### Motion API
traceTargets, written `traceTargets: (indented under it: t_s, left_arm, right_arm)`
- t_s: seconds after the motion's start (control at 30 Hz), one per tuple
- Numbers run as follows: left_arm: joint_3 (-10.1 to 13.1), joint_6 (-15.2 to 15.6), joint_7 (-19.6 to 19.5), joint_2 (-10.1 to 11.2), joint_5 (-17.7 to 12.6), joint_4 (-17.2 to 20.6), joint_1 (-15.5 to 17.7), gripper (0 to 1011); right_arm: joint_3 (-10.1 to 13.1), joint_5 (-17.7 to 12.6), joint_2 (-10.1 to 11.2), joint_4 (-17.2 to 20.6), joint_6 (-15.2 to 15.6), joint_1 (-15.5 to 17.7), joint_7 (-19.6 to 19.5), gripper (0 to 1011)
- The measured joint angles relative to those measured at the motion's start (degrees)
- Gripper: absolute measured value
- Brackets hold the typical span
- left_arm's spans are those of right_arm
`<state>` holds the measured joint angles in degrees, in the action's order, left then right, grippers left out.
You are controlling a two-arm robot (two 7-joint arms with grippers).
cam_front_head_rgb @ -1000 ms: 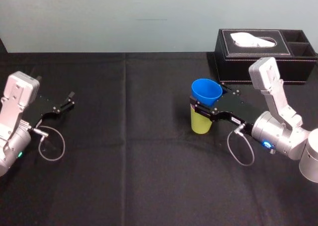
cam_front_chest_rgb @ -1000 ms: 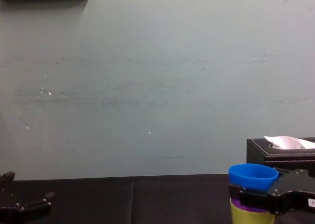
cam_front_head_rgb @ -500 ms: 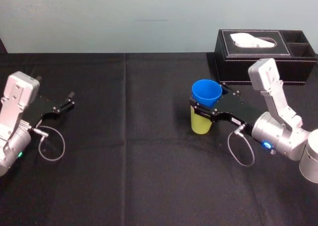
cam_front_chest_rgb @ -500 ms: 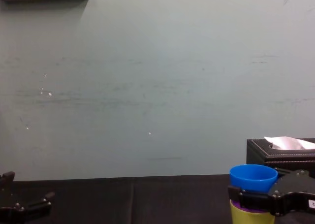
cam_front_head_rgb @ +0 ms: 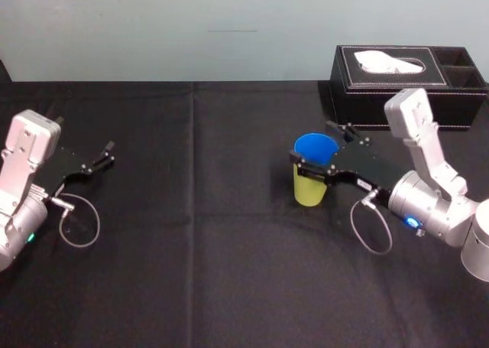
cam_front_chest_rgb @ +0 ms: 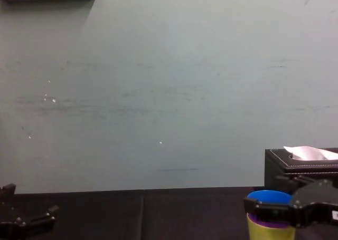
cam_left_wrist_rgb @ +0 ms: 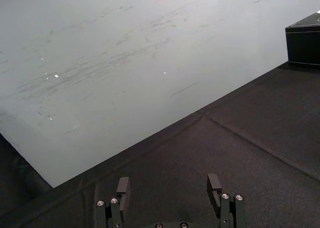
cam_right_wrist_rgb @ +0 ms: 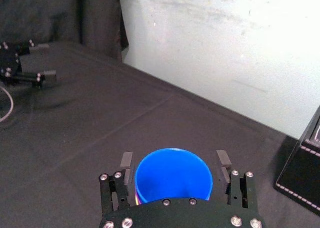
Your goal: Stack the three plastic cups sequentially using one hand.
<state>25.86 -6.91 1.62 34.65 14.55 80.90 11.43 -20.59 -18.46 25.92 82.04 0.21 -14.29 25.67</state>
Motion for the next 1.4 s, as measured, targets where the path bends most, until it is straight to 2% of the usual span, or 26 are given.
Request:
traceTargets:
  t_s: [0.23,0.37,0.57,0.7,0.73,0.83,0.93,1.17,1.4]
  left_arm:
    - [0.0,0.0,0.0,0.0,0.0,0.0,0.0,1011]
    - [0.0,0.0,0.0,0.0,0.0,0.0,0.0,1011]
    - [0.0,0.0,0.0,0.0,0.0,0.0,0.0,1011]
    - [0.0,0.0,0.0,0.0,0.0,0.0,0.0,1011]
    - [0.0,0.0,0.0,0.0,0.0,0.0,0.0,1011]
    - [0.0,0.0,0.0,0.0,0.0,0.0,0.0,1011]
    - [0.0,0.0,0.0,0.0,0.0,0.0,0.0,1011]
    - [0.0,0.0,0.0,0.0,0.0,0.0,0.0,1011]
    - [0.0,0.0,0.0,0.0,0.0,0.0,0.0,1011]
  right_arm:
    - [2.6,-1.6,0.2,3.3,-1.5,2.5,-0.9,1003]
    - [4.7,-2.6,0.8,6.7,-1.6,5.3,-2.2,1003]
    - [8.5,-2.2,0.4,10.6,-1.9,10.5,-7.4,1003]
    - [10.5,1.4,-1.3,11.3,-3.0,13.6,-13.5,1003]
    - [10.5,1.4,-1.3,11.3,-3.0,13.6,-13.5,1003]
    - [11.1,5.5,-3.4,10.8,-3.5,15.1,-19.1,1003]
    - [11.3,8.8,-5.2,9.5,-3.6,15.4,-23.1,1003]
    - [10.9,12.4,-7.1,7.4,-3.1,14.6,-25.4,1003]
    - [10.9,12.6,-7.3,7.3,-3.0,14.6,-25.2,1003]
